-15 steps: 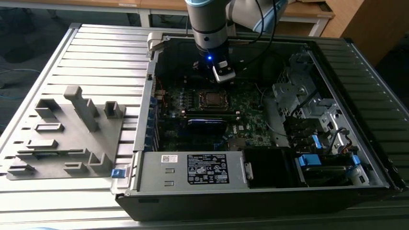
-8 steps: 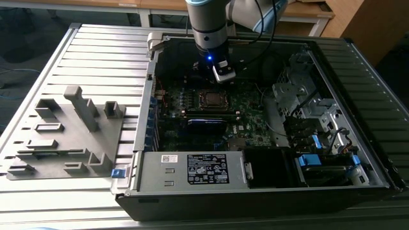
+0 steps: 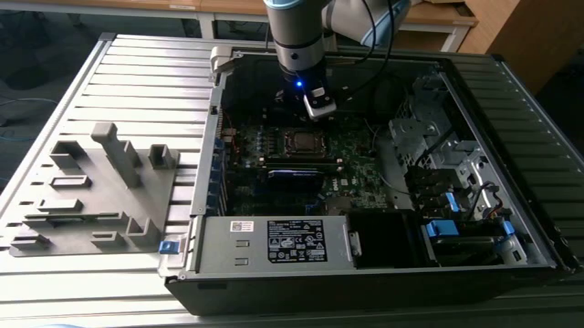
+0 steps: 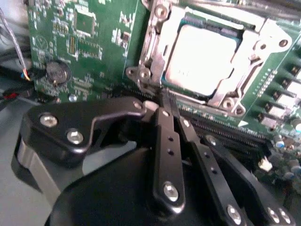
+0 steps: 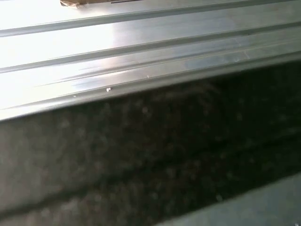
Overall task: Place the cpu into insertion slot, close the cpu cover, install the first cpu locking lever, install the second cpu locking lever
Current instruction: 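Install the first cpu locking lever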
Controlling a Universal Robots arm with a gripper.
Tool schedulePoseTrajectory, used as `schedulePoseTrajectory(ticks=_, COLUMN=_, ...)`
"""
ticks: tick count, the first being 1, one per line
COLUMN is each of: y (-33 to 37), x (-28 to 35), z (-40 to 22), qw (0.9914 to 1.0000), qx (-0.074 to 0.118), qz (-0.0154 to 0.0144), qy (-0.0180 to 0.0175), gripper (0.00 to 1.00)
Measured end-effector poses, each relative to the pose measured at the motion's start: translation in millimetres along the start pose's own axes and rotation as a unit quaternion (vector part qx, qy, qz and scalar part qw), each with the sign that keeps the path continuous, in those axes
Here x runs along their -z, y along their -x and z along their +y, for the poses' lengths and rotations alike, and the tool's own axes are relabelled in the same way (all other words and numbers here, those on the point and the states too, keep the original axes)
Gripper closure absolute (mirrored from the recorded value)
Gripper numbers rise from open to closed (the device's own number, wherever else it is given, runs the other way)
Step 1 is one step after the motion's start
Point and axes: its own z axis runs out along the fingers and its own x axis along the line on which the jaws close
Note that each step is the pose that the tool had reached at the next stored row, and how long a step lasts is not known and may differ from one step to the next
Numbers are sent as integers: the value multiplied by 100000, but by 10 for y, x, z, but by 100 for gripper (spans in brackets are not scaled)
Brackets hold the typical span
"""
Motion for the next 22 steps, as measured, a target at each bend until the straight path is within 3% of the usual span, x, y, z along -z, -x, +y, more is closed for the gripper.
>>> schedulePoseTrajectory(ticks=8, y=4, x=-4, z=1, qw=100000, qx=-7, qz=9, qy=21, gripper=89)
schedulePoseTrajectory(ticks=16, y=54, x=-22, z=25, qw=100000, qx=-14, qz=18, qy=87, gripper=89)
schedulePoseTrajectory(ticks=22, y=72, x=34, z=34, qw=100000, qx=-17, qz=124, qy=-4, gripper=89)
